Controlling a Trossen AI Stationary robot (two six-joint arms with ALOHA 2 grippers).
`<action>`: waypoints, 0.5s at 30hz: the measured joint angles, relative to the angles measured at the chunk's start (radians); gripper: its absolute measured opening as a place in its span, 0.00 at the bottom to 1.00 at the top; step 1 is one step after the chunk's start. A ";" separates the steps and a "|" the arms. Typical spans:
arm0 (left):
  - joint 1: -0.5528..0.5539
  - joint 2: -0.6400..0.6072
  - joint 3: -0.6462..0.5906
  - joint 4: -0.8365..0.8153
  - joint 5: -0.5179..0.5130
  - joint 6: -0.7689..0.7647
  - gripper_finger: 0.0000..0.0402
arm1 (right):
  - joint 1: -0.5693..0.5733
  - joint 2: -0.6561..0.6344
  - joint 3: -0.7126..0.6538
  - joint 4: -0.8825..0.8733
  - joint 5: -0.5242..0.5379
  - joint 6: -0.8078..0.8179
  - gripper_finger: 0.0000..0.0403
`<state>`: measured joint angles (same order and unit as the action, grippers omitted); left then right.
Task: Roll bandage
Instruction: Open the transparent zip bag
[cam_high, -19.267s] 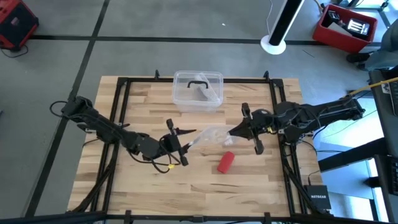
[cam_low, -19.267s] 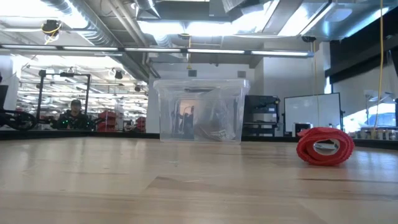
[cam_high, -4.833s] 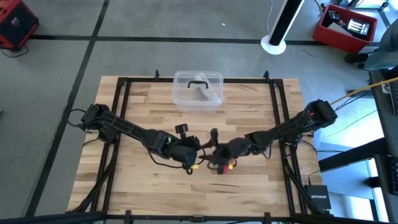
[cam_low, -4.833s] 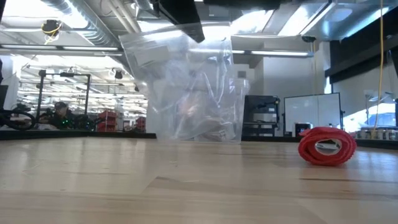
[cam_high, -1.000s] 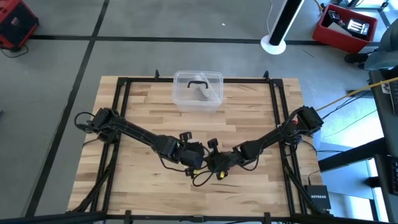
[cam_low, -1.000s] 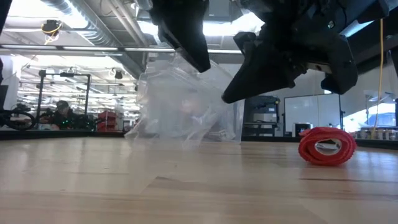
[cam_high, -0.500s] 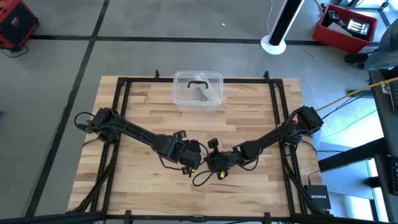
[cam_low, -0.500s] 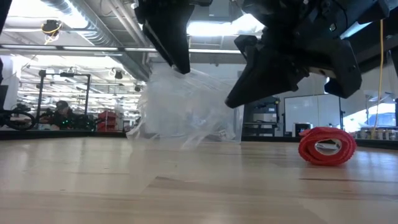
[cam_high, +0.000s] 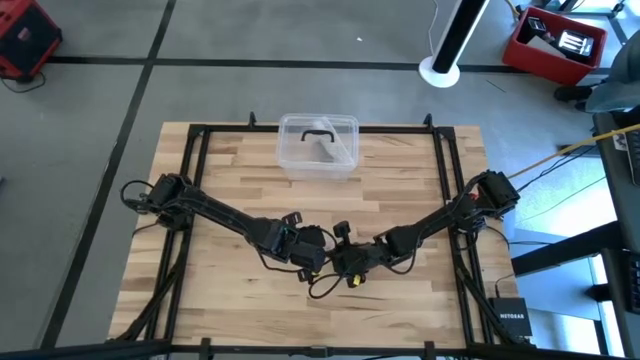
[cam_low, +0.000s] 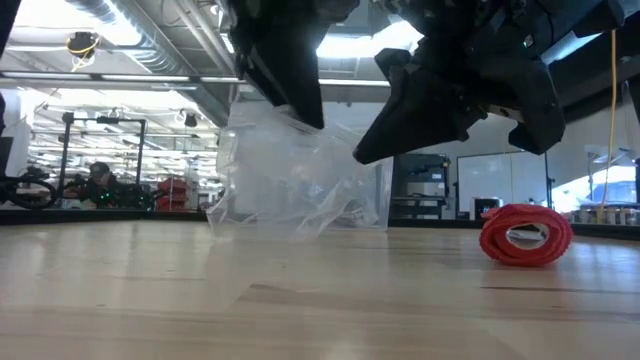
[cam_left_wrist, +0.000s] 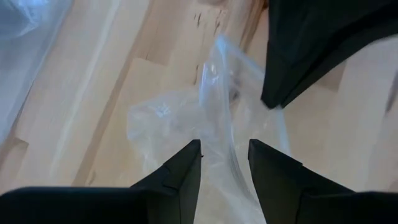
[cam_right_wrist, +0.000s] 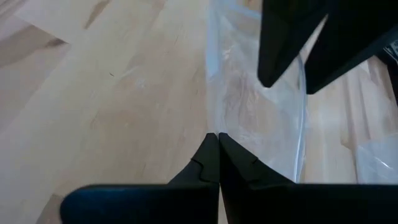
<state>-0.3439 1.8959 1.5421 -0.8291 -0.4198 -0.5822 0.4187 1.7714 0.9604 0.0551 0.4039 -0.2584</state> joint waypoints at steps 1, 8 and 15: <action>0.000 0.001 -0.001 -0.005 0.000 0.009 0.32 | 0.000 0.000 0.000 0.000 -0.002 0.000 0.00; 0.000 0.007 0.000 -0.005 -0.007 0.028 0.13 | 0.000 0.000 0.000 0.000 -0.004 0.015 0.00; -0.006 0.006 0.015 -0.115 -0.265 -0.004 0.02 | 0.000 0.000 0.000 0.005 -0.036 0.058 0.00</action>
<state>-0.3500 1.9017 1.5573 -0.9440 -0.6845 -0.5863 0.4183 1.7710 0.9604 0.0601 0.3679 -0.2005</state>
